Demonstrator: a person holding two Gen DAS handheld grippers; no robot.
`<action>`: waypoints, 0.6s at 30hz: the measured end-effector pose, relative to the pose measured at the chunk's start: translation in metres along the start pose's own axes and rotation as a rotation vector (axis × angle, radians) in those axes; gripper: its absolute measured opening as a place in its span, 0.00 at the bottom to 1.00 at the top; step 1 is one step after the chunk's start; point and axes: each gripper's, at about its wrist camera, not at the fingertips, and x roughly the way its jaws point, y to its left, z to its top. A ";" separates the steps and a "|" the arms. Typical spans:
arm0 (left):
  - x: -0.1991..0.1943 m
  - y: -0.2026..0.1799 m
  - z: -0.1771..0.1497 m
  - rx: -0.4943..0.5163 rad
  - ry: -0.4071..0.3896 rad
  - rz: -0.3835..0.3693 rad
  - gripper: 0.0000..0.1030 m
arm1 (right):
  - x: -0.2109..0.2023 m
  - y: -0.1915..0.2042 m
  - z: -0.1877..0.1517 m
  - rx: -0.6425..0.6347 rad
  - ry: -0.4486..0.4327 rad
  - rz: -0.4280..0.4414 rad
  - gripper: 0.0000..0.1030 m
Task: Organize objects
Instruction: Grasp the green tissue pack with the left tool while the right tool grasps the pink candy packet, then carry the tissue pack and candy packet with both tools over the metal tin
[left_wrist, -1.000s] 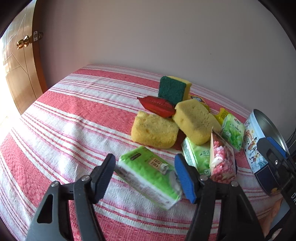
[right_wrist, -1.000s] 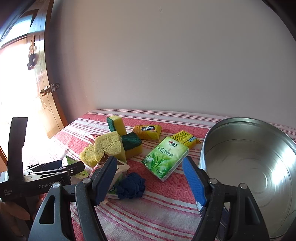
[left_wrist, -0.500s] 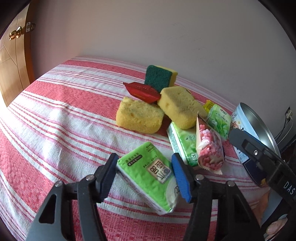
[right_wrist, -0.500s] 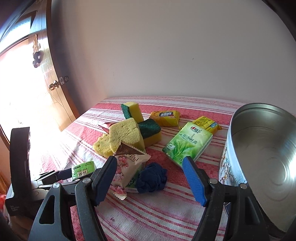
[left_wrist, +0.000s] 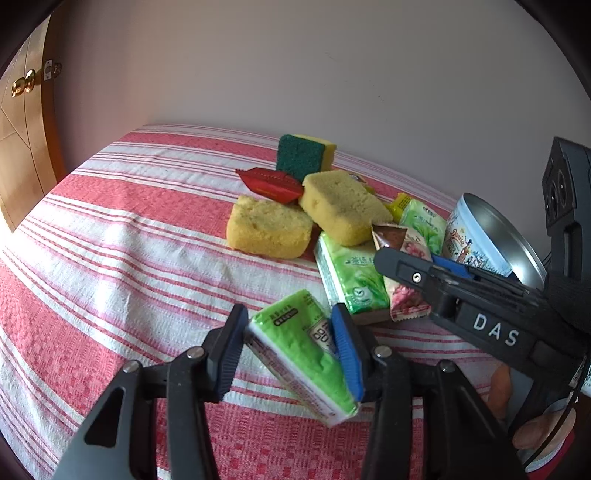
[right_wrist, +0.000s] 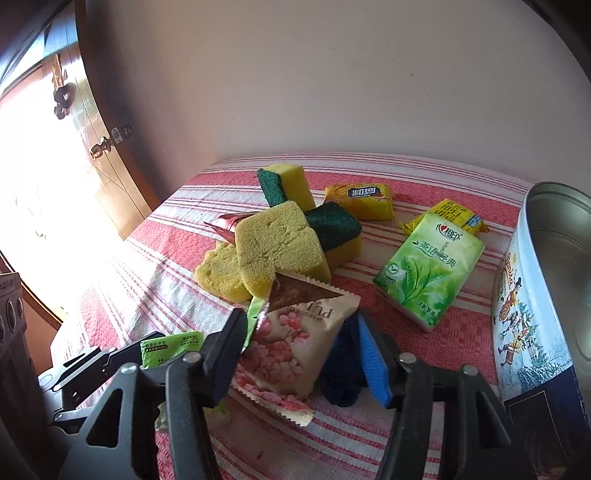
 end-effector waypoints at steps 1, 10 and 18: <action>0.003 -0.003 0.000 0.002 0.014 -0.010 0.50 | -0.001 -0.002 0.000 0.009 0.001 0.024 0.40; 0.006 -0.024 -0.002 0.040 -0.006 0.027 0.44 | -0.026 -0.015 0.001 0.046 -0.089 0.058 0.38; -0.011 -0.021 0.003 0.009 -0.059 0.013 0.28 | -0.054 -0.031 0.003 0.059 -0.183 0.061 0.38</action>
